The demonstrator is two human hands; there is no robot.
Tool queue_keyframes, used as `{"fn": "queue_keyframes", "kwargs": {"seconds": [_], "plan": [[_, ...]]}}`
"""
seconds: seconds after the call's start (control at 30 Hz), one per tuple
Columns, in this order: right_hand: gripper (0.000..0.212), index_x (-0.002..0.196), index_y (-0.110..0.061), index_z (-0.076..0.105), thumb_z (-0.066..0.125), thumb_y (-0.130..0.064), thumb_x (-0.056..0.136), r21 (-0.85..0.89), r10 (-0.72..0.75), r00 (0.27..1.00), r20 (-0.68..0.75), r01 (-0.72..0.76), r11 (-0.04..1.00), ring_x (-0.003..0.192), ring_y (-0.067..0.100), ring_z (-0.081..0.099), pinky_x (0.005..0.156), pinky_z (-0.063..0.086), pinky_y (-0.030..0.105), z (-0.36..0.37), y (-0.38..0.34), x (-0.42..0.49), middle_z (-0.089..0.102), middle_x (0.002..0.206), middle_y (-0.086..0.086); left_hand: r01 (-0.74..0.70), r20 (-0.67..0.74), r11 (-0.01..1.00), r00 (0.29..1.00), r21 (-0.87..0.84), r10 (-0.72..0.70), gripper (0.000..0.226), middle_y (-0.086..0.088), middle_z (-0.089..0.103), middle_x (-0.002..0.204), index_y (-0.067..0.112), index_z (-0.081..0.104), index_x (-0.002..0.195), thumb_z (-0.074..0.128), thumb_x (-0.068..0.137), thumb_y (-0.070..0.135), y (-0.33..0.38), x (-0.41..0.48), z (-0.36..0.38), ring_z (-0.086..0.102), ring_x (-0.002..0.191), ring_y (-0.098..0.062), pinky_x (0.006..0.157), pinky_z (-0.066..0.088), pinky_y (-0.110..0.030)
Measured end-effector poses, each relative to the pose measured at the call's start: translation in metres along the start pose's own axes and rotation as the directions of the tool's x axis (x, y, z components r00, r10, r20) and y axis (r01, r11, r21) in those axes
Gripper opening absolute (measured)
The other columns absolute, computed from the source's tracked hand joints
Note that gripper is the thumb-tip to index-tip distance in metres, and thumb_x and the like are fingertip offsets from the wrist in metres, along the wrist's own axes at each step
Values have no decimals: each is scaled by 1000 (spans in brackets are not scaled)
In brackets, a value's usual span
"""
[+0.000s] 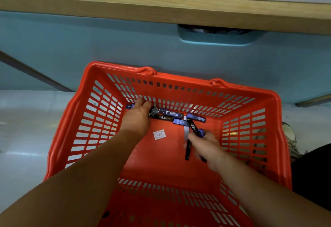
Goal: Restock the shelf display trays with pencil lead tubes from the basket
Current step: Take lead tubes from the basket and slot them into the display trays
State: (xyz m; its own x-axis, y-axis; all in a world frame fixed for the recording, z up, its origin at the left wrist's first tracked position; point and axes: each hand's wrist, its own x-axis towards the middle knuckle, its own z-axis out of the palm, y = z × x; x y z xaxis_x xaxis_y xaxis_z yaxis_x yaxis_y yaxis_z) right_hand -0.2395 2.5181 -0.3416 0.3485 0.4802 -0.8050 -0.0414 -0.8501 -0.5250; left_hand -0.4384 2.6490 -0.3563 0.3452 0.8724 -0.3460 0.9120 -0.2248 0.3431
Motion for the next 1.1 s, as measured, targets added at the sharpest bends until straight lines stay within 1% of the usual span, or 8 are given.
{"fn": "queue_keyframes", "kwargs": {"seconds": [0.17, 0.33, 0.43, 0.53, 0.7, 0.83, 0.97, 1.1], "plan": [[23, 76, -14, 72, 70, -31, 91, 79, 95, 982, 164, -109, 991, 52, 16, 53, 60, 41, 34, -5, -18, 10, 66, 66, 4, -31, 55, 994, 998, 108, 25, 39, -8, 41, 145, 17, 55, 139, 52, 101, 5, -11, -1, 15, 68, 101, -37, 85, 59, -48], [4, 92, -10, 71, 72, -14, 92, 29, 103, 971, 216, -111, 993, 58, 17, 61, 57, 49, 32, -11, -17, 11, 68, 74, 4, 40, 63, 995, 997, 96, -46, 28, -8, 44, 135, 16, 60, 127, 60, 100, 12, -10, 9, 18, 69, 96, -34, 85, 59, -47], [19, 110, -13, 67, 69, -2, 94, 81, 158, 952, 261, -185, 979, 62, 20, 70, 63, 63, 39, -12, -12, 5, 69, 95, 10, 112, 112, 993, 987, 46, -117, 31, -11, 52, 132, 13, 59, 127, 65, 100, 26, -11, 7, 19, 67, 102, -32, 89, 56, -43], [22, 113, -15, 65, 68, -2, 95, 51, 115, 971, 211, -129, 990, 61, 22, 68, 61, 62, 40, -9, -14, 5, 69, 105, 15, 210, 210, 977, 957, -23, -201, 26, -10, 67, 114, 12, 58, 123, 59, 103, 28, -8, 1, 20, 67, 95, -27, 77, 50, -34], [17, 98, -15, 60, 73, -7, 92, -88, -68, 996, 62, 74, 993, 36, 15, 51, 39, 43, 24, -1, -31, 5, 61, 65, 10, 317, 261, 942, 924, -114, -279, 31, -12, 64, 112, 8, 51, 127, 58, 102, 24, 0, -20, 18, 65, 102, -28, 76, 48, -31], [23, 99, -9, 62, 81, -10, 86, -199, -145, 987, 65, 155, 968, 29, 11, 45, 38, 38, 23, 7, -42, 0, 56, 60, 7, 443, 330, 810, 885, -383, -328, 37, -5, 60, 107, 10, 52, 132, 62, 100, 25, 5, -34, 10, 62, 92, -19, 64, 50, -26], [17, 96, -4, 67, 80, -8, 87, -120, -89, 965, 248, 122, 985, 44, 19, 52, 46, 47, 30, 9, -65, -23, 58, 58, 7, 402, 365, 651, 909, -643, -201, 18, -2, 64, 81, 14, 61, 113, 66, 100, 25, 24, -46, -16, 60, 66, -13, 46, 45, -19], [6, 97, -7, 63, 61, -2, 99, -35, -82, 914, 398, 105, 994, 53, 22, 57, 53, 52, 34, -1, -96, -61, 60, 67, 10, 383, 409, 481, 911, -788, -56, 16, -5, 69, 68, 12, 69, 104, 75, 96, 25, 49, -67, -55, 64, 59, -17, 53, 53, -27]]}}
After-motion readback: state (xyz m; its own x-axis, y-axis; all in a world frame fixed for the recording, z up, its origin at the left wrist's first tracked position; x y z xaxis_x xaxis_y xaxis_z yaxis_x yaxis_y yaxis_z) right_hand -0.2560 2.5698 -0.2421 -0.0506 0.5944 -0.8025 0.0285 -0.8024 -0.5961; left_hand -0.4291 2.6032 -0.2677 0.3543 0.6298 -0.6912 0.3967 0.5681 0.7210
